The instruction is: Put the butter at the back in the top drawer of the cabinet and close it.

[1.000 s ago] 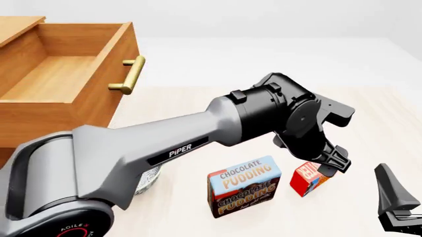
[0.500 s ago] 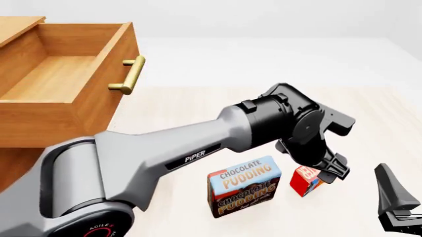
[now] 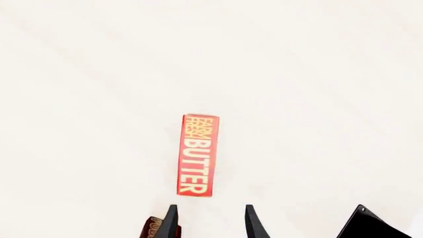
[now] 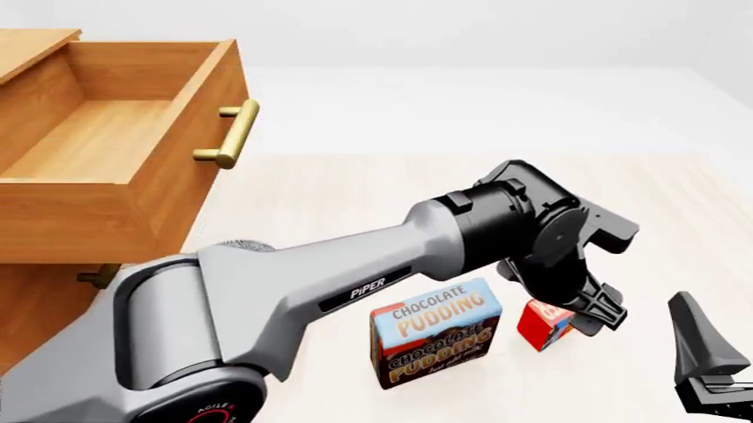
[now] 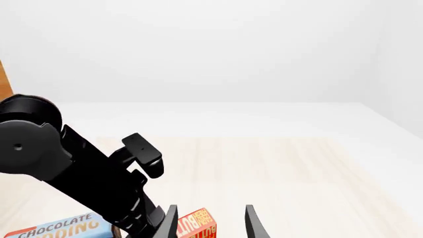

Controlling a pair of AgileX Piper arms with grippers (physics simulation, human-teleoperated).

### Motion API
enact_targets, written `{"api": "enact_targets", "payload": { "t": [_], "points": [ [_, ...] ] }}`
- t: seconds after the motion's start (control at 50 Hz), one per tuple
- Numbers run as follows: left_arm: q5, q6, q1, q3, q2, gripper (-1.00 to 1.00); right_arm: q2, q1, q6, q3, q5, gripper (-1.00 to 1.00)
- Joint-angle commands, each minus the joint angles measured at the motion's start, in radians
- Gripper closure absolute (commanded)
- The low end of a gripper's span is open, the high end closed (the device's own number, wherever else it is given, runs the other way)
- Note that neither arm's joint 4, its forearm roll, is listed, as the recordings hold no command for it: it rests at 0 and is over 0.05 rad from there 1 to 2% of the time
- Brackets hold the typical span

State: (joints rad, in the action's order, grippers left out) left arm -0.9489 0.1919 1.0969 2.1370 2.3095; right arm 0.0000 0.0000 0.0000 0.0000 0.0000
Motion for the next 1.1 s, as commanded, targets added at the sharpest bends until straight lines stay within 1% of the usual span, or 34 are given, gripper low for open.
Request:
{"api": "enact_targets", "payload": {
  "t": [0.02, 0.2, 0.46, 0.88, 1.1],
  "points": [
    [0.003, -0.007, -0.006, -0.006, 0.004, -1.0, 0.0, 0.0, 0.0, 0.0, 0.0, -1.0],
    [0.008, -0.017, -0.019, -0.02, -0.005, -1.0, 0.0, 0.0, 0.0, 0.0, 0.0, -1.0],
    [0.003, -0.027, -0.027, -0.018, -0.003, -1.0, 0.0, 0.0, 0.0, 0.0, 0.0, -1.0],
    [-0.032, -0.027, -0.022, 0.059, 0.049, -1.0, 0.0, 0.0, 0.0, 0.0, 0.0, -1.0],
    [-0.029, -0.03, -0.029, 0.055, 0.048, -1.0, 0.0, 0.0, 0.0, 0.0, 0.0, -1.0]
  ]
}}
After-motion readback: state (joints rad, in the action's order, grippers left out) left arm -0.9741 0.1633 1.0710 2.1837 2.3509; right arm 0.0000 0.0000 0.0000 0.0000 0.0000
